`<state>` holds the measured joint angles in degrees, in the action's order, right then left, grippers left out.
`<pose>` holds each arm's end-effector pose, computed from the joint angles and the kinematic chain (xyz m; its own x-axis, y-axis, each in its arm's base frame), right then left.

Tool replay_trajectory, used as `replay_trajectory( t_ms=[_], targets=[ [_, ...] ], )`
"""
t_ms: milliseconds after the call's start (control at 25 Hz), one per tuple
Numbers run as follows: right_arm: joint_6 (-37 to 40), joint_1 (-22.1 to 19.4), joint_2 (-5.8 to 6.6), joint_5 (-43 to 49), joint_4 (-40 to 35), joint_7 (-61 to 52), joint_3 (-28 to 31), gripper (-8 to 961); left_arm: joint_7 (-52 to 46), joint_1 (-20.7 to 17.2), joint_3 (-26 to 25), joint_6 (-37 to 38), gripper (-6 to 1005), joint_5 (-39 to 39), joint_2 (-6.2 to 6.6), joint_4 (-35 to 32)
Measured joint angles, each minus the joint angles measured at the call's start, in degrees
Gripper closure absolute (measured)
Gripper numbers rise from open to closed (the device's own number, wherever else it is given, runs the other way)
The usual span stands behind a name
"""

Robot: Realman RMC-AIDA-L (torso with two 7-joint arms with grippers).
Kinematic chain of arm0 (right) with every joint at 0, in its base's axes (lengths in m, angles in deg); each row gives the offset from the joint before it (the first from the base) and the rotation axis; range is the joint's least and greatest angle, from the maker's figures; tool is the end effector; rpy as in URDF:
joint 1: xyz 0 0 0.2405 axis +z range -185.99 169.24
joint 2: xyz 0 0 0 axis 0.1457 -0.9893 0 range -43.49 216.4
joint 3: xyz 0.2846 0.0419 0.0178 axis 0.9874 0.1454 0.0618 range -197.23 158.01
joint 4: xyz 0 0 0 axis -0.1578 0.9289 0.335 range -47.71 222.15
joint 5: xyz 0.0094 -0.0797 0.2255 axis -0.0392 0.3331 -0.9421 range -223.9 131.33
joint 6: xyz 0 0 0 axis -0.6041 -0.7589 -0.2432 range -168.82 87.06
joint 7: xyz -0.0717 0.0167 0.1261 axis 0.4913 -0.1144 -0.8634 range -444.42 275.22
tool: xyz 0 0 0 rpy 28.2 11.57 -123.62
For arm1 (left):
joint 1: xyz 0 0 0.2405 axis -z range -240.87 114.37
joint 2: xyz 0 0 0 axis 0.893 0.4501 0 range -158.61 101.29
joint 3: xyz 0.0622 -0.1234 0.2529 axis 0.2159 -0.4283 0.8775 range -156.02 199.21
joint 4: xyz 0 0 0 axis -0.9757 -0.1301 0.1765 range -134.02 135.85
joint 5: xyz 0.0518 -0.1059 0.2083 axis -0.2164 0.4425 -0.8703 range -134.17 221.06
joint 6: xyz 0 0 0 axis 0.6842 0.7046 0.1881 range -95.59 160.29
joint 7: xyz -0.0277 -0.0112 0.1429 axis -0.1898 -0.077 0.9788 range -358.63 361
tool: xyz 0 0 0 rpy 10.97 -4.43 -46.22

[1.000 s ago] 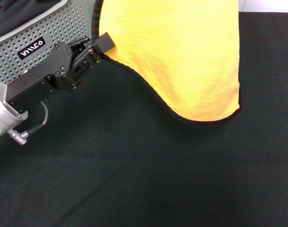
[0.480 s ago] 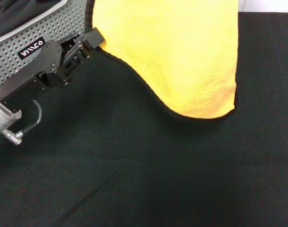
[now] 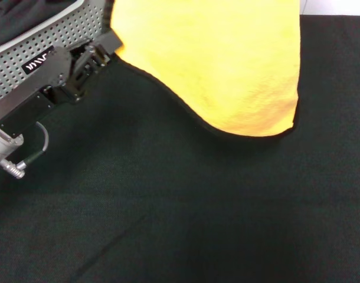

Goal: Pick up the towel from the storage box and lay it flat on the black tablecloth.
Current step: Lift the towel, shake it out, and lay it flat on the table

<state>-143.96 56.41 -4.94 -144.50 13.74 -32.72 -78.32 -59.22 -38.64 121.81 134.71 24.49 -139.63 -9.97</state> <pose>-0.0842 0.4010 0.2179 0.8825 0.2310 -0.4097 0.2310 -0.9717 -0.0502 -0.3048 0.3165 0.0023 0.2617 0.1427 0.9545 0.5248 -0.8510 -0.0167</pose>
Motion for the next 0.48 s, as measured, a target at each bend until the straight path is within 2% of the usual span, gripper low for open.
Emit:
replay_trajectory(
  t_ms=[120,280,320,360,400,480],
  targets=[
    [0.3,-1.1,-0.77,0.8,-0.1,0.5,1.1,911,-0.2,-0.7,-1.6,0.0,943,0.1,-0.29,0.0],
    [0.5,-3.6,-4.78,5.1,-1.2,0.6,7.5,910,-0.9,-1.6,-3.2,0.5,968,0.4,-0.5,-0.4],
    [0.5,-3.6,-4.78,5.1,-1.2,0.6,7.5,910,-0.9,-1.6,-3.2,0.5,969,0.4,-0.5,-0.4],
    [0.5,-3.6,-4.78,5.1,-1.2,0.6,7.5,910,-1.4,-3.2,-7.0,3.5,969,0.6,-0.92,-0.6],
    [1.4,-6.9,-8.18,7.6,-1.4,0.1,12.0,909,-1.4,-3.5,-7.8,4.5,969,0.6,-0.99,-0.7],
    [2.3,-9.0,-9.49,7.7,-1.1,-0.3,13.1,909,-1.5,-4.2,-9.3,6.6,970,0.6,-1.11,-1.1]
  ],
)
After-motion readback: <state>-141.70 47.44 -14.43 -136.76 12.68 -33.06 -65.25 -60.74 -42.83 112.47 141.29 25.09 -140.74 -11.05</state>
